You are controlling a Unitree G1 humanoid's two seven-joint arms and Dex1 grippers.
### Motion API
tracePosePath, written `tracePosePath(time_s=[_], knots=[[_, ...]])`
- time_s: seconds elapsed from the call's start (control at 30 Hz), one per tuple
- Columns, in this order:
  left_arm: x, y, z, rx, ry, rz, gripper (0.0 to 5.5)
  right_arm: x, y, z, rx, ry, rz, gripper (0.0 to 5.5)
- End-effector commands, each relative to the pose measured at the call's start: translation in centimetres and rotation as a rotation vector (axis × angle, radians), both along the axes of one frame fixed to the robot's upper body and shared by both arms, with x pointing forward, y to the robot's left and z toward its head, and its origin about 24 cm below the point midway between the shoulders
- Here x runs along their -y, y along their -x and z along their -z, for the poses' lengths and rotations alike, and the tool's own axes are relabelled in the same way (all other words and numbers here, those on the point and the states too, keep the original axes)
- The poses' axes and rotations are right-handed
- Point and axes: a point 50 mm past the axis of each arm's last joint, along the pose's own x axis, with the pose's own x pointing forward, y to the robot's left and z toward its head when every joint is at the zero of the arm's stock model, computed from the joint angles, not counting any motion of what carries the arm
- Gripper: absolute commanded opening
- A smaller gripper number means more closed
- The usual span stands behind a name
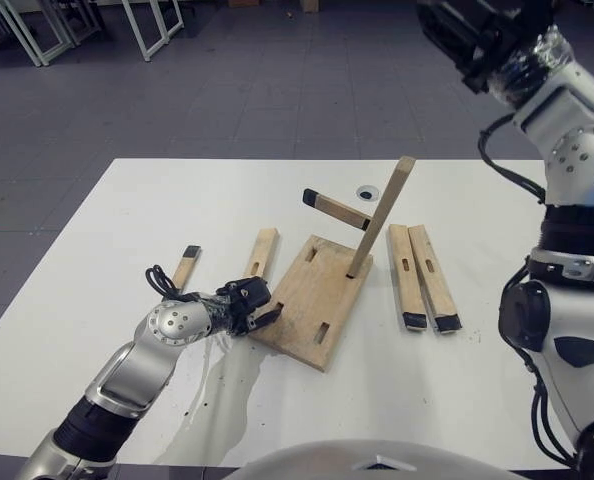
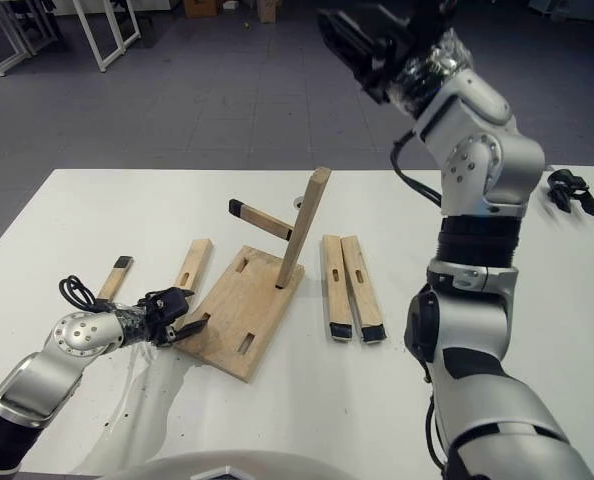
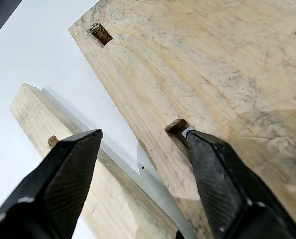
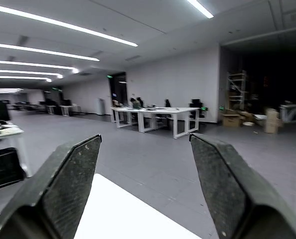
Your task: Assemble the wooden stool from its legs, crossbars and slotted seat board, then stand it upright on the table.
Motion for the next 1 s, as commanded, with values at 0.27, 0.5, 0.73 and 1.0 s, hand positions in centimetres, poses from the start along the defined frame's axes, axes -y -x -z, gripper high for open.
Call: tracePosePath(time_s=[0.27, 0.5, 0.73, 1.0], knots=[[-0.8, 1.6, 2.9, -0.160, -0.060, -0.040, 3.14, -3.0, -0.1, 11.1, -0.361, 0.232, -0.067, 3.27], [-0.7, 1.1, 2.0, -0.114, 0.027, -0.075, 3.14, 0.3, 1.7, -0.3, -0.078, -0.251, 0.025, 3.27], [-3.4, 1.1, -2.0, -0.027, 0.155, -0.199, 3.14, 3.9, 5.3, 7.9, -0.233, -0.141, 0.385, 3.27], [-5.8, 3.5, 0.9, -0.073, 0.060, -0.293, 3.14, 5.2, 12.9, 20.7, -0.510, 0.257, 0.512, 3.27]])
